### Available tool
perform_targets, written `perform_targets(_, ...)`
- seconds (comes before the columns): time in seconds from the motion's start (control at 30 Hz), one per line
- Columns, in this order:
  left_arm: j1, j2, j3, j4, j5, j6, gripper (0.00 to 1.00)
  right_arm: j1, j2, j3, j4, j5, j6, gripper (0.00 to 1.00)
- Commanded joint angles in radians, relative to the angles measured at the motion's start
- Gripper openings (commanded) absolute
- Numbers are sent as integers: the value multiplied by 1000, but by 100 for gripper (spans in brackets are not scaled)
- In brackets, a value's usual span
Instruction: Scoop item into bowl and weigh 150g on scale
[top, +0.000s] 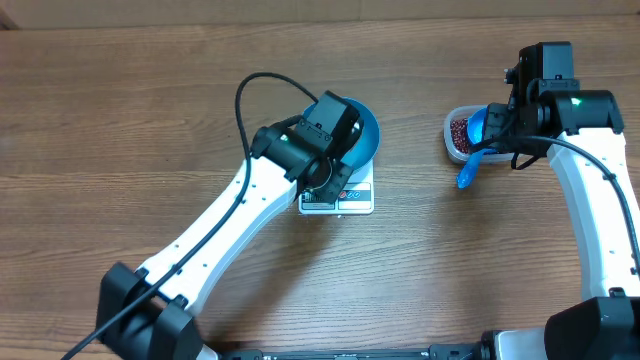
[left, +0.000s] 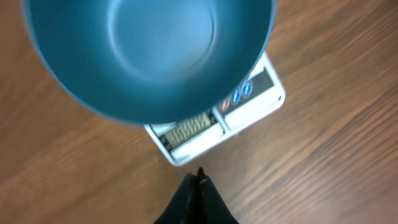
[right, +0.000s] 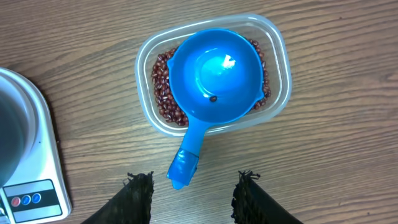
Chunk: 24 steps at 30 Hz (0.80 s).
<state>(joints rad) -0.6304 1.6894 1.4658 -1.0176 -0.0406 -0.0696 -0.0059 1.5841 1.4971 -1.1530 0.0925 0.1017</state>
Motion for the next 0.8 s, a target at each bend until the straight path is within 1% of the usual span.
perform_targets(0.0, 1, 62, -12, -16, 51, -11, 4, -2, -2, 0, 13, -5, 3, 44)
perform_targets(0.07, 1, 75, -12, -13, 64, -5, 4, -2, -2, 0, 18, -4, 3, 45)
perform_targets(0.1, 2, 76, -12, -14, 63, -5, 4, -2, -2, 0, 18, -5, 3, 48)
perform_targets(0.2, 5, 75, -9, -13, 50, -5, 4, -2, -2, 0, 19, -7, 3, 49)
perform_targets(0.37, 63, 75, 73, 5, -51, -9, 4, -2, -2, 0, 49, -8, 42, 58)
perform_targets(0.43, 116, 75, 130, 37, -99, -9, 4, -2, -2, 0, 61, -8, 52, 62)
perform_targets(0.5, 175, 75, 176, 92, -101, -10, 4, -2, -2, 0, 68, -8, 52, 69)
perform_targets(0.6, 271, 75, 214, 174, -101, -50, 4, -2, -2, 0, 74, -7, 60, 72)
perform_targets(0.67, 373, 77, 214, 245, -100, -123, 8, -2, -1, 0, 68, -8, 98, 73)
perform_targets(0.7, 402, 79, 214, 257, -100, -139, 8, -2, -1, 0, 58, -8, 108, 73)
perform_targets(0.77, 461, 83, 214, 278, -100, -165, 13, -2, -1, 0, 28, -8, 122, 74)
